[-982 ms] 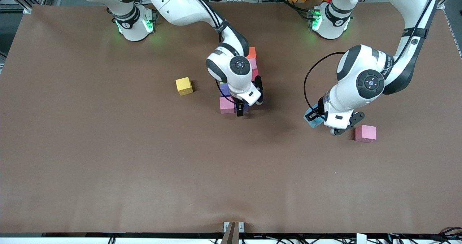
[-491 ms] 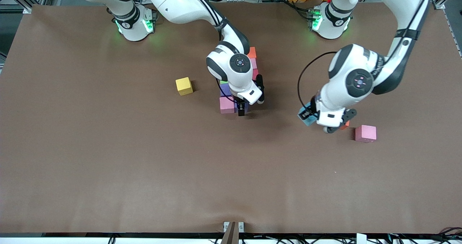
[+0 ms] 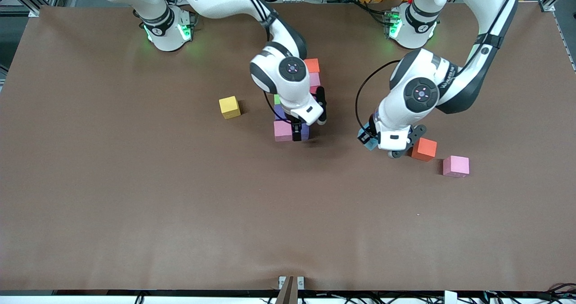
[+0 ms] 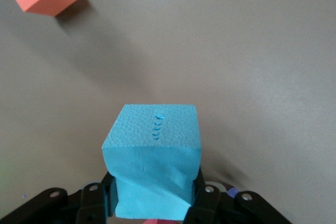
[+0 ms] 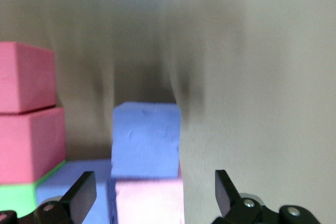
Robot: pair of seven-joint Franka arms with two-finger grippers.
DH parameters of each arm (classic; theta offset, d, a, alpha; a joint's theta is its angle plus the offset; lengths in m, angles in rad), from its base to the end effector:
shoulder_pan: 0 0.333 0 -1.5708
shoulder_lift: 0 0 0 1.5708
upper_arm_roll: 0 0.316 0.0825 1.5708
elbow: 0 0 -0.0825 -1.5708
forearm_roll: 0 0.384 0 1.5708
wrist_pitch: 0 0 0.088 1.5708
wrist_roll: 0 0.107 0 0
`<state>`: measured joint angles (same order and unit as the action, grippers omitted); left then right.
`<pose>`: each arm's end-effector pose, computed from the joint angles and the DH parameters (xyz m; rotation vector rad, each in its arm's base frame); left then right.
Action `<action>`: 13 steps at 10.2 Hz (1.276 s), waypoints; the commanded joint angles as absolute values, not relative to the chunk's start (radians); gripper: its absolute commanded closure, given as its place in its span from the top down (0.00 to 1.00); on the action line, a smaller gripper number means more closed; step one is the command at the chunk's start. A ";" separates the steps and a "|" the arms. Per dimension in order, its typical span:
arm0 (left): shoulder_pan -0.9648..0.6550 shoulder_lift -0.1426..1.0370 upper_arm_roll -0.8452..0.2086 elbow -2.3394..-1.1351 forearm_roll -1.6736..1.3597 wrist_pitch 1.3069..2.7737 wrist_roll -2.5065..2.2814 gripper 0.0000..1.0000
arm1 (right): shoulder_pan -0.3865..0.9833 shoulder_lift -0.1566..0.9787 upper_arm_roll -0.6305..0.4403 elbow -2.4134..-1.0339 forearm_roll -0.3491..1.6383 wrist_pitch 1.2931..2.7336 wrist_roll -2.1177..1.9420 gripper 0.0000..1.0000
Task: Form number 2 with 11 blocks
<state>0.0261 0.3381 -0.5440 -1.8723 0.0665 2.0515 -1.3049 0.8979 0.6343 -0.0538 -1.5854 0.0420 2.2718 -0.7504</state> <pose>0.5404 -0.2828 0.3484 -2.8902 -1.1690 0.2474 0.4623 0.5297 0.2705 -2.2083 -2.2277 -0.0833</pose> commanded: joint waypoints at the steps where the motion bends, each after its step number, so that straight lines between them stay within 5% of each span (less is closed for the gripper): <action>1: 0.003 0.347 -0.543 -1.870 0.058 2.062 -1.450 0.13 | 0.835 0.413 -0.040 -1.805 0.035 2.266 -0.747 1.00; 3: -0.009 0.354 -0.545 -1.871 0.057 2.077 -1.596 0.14 | 0.745 0.252 -0.040 -1.940 0.037 2.264 -0.679 1.00; 6: -0.054 0.400 -0.542 -1.876 0.067 2.169 -1.932 0.15 | 0.591 0.123 -0.048 -1.957 0.037 2.140 -0.535 1.00; 13: -0.100 0.403 -0.540 -1.946 0.109 2.319 -2.440 0.14 | 0.368 0.184 -0.107 -1.722 0.029 2.064 -0.100 1.00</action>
<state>-0.0777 0.4091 -0.5438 -1.9140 0.0721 2.2724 -2.3461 0.4022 0.1385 -0.1131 -1.8067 0.0413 2.1091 -0.1852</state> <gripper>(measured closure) 0.458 0.000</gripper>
